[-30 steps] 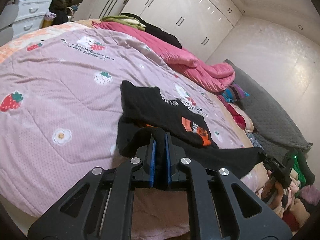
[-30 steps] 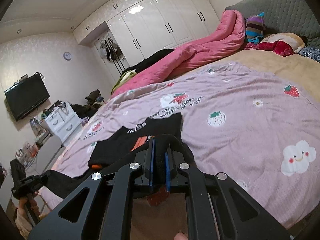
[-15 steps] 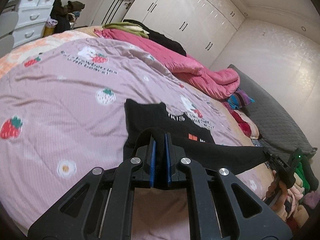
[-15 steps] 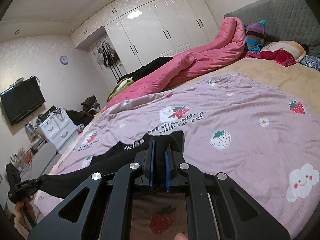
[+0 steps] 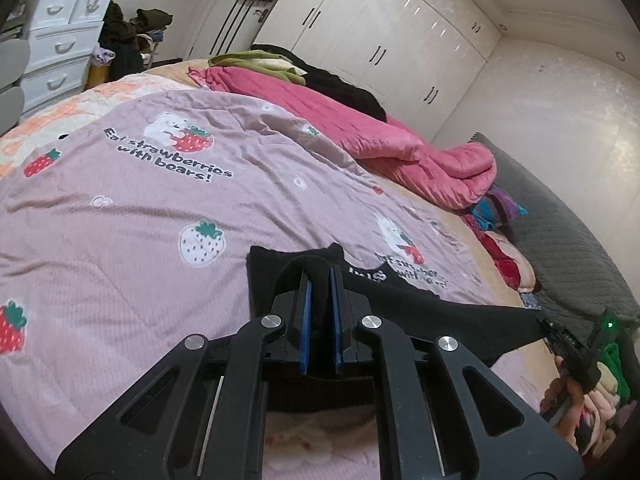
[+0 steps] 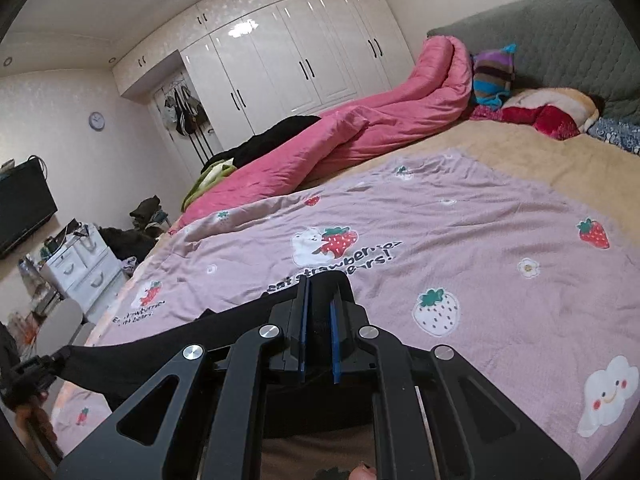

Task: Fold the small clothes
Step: 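Lift the hem with both tools and fold it over toward the collar, then lower the hem onto the folded sleeves and open both tools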

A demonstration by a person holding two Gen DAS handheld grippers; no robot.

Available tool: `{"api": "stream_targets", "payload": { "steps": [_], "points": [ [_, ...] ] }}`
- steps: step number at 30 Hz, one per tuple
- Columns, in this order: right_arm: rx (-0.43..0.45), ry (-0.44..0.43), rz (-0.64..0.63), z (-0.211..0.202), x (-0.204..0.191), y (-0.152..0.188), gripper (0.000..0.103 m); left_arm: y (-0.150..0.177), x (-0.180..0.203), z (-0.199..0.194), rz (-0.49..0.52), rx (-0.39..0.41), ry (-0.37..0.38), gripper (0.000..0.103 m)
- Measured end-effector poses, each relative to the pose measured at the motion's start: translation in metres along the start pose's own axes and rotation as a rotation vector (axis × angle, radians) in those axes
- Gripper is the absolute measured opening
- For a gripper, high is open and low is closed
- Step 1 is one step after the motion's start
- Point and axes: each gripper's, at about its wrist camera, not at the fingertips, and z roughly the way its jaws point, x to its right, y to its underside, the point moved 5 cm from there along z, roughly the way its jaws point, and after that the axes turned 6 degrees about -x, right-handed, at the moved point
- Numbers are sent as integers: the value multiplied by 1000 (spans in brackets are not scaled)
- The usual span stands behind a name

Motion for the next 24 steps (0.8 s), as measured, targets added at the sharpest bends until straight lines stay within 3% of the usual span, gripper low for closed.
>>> {"api": "stream_targets", "payload": {
  "steps": [9, 24],
  "points": [
    [-22, 28, 16, 38, 1, -12, 8, -15, -14, 35, -18, -13, -41, 3],
    [-115, 73, -6, 104, 18, 5, 8, -12, -29, 82, 6, -90, -114, 3]
  ]
}}
